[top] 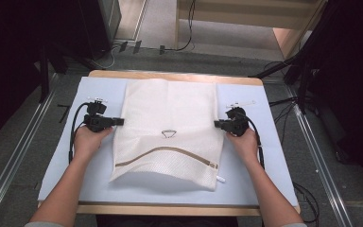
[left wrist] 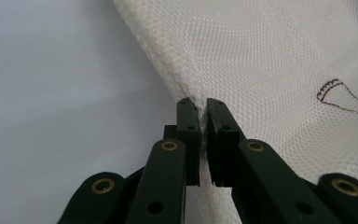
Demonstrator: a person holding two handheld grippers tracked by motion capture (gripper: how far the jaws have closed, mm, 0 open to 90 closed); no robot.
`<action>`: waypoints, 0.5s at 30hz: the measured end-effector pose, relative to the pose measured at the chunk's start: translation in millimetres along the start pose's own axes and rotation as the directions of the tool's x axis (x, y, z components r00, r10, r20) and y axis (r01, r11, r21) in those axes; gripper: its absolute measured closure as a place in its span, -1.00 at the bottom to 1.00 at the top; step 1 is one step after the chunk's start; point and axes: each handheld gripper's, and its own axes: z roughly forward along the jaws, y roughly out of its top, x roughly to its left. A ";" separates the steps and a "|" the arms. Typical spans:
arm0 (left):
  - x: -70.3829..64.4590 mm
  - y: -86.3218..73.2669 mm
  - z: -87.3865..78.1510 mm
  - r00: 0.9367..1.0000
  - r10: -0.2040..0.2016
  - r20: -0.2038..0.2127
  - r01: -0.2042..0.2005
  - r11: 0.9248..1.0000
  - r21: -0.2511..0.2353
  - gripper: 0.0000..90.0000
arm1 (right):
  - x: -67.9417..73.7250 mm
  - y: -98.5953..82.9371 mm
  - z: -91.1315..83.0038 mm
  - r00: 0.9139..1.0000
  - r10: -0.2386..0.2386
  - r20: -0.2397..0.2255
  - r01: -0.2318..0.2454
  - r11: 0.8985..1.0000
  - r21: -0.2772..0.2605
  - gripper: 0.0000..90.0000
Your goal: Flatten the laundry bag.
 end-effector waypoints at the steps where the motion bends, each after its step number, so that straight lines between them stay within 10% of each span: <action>1: 0.9 1.8 2.5 1.000 -0.002 0.001 0.002 1.000 0.007 0.91 | -1.7 1.8 0.4 1.000 -0.003 0.008 0.003 1.000 -0.007 0.87; 9: 5.1 7.1 14.3 1.000 -0.002 -0.017 0.002 1.000 0.003 0.67 | -14.3 10.3 11.8 0.999 0.038 0.021 -0.038 0.999 -0.026 0.80; 15: 3.2 5.2 0.8 1.000 0.000 -0.022 0.000 1.000 0.008 0.21 | -12.0 10.0 0.5 0.999 0.028 0.032 -0.026 0.998 -0.052 0.24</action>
